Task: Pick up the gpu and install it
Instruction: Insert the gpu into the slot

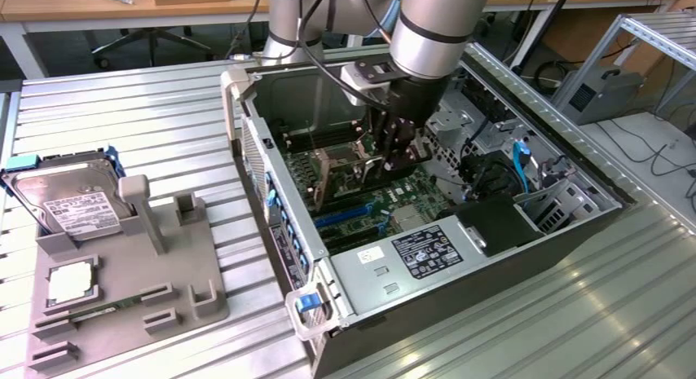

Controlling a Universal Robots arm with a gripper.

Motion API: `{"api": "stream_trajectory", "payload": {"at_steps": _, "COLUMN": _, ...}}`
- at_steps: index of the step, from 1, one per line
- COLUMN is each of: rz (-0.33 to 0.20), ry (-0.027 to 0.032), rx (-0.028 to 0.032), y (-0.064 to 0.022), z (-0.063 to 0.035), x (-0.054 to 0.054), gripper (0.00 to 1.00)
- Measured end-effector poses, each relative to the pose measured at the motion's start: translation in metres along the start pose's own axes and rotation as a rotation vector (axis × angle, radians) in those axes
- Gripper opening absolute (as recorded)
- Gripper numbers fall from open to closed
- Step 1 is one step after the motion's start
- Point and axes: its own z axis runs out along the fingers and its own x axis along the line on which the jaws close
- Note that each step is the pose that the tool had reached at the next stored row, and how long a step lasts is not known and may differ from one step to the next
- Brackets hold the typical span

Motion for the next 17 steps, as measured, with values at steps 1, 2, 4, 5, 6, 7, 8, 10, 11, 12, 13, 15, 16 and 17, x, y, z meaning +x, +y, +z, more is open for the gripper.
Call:
{"api": "stream_trajectory", "payload": {"at_steps": 1, "rz": 0.0, "ry": 0.0, "rx": 0.0, "y": 0.001, "z": 0.0001, "x": 0.0, "gripper": 0.27}}
{"api": "stream_trajectory", "payload": {"at_steps": 2, "rz": 0.0, "ry": 0.0, "rx": 0.0, "y": 0.0017, "z": 0.0001, "x": 0.0, "gripper": 0.27}}
{"api": "stream_trajectory", "payload": {"at_steps": 4, "rz": 0.0, "ry": -0.0001, "rx": 0.0001, "y": 0.003, "z": 0.0001, "x": 0.0, "gripper": 0.27}}
{"api": "stream_trajectory", "payload": {"at_steps": 5, "rz": 0.0, "ry": -0.0001, "rx": 0.0002, "y": 0.0039, "z": 0.0002, "x": 0.0, "gripper": 0.27}}
{"api": "stream_trajectory", "payload": {"at_steps": 6, "rz": 0.0, "ry": -0.0001, "rx": 0.0004, "y": 0.0049, "z": 0.0002, "x": 0.0, "gripper": 0.27}}
{"api": "stream_trajectory", "payload": {"at_steps": 7, "rz": 0.0, "ry": -0.0001, "rx": 0.0005, "y": 0.0056, "z": 0.0002, "x": 0.0, "gripper": 0.27}}
{"api": "stream_trajectory", "payload": {"at_steps": 8, "rz": 0.0, "ry": -0.0002, "rx": 0.0007, "y": 0.0066, "z": 0.0002, "x": 0.0, "gripper": 0.27}}
{"api": "stream_trajectory", "payload": {"at_steps": 10, "rz": 0.0, "ry": -0.0004, "rx": 0.0011, "y": 0.0082, "z": 0.0004, "x": 0.0, "gripper": 0.27}}
{"api": "stream_trajectory", "payload": {"at_steps": 11, "rz": 0.0, "ry": -0.001, "rx": 0.0021, "y": 0.009, "z": 0.0009, "x": 0.0, "gripper": 0.27}}
{"api": "stream_trajectory", "payload": {"at_steps": 12, "rz": 0.0, "ry": -0.0016, "rx": 0.004, "y": 0.0099, "z": 0.0016, "x": 0.0, "gripper": 0.27}}
{"api": "stream_trajectory", "payload": {"at_steps": 13, "rz": 0.0, "ry": -0.002, "rx": 0.006, "y": 0.0106, "z": 0.0022, "x": 0.0, "gripper": 0.27}}
{"api": "stream_trajectory", "payload": {"at_steps": 15, "rz": 0.0, "ry": -0.0027, "rx": 0.0139, "y": 0.0128, "z": 0.0052, "x": 0.0, "gripper": 0.27}}
{"api": "stream_trajectory", "payload": {"at_steps": 16, "rz": 0.0, "ry": -0.0025, "rx": 0.0153, "y": 0.0132, "z": 0.0057, "x": 0.0, "gripper": 0.27}}
{"api": "stream_trajectory", "payload": {"at_steps": 17, "rz": 0.0, "ry": -0.0025, "rx": 0.0155, "y": 0.0134, "z": 0.0058, "x": 0.001, "gripper": 0.27}}
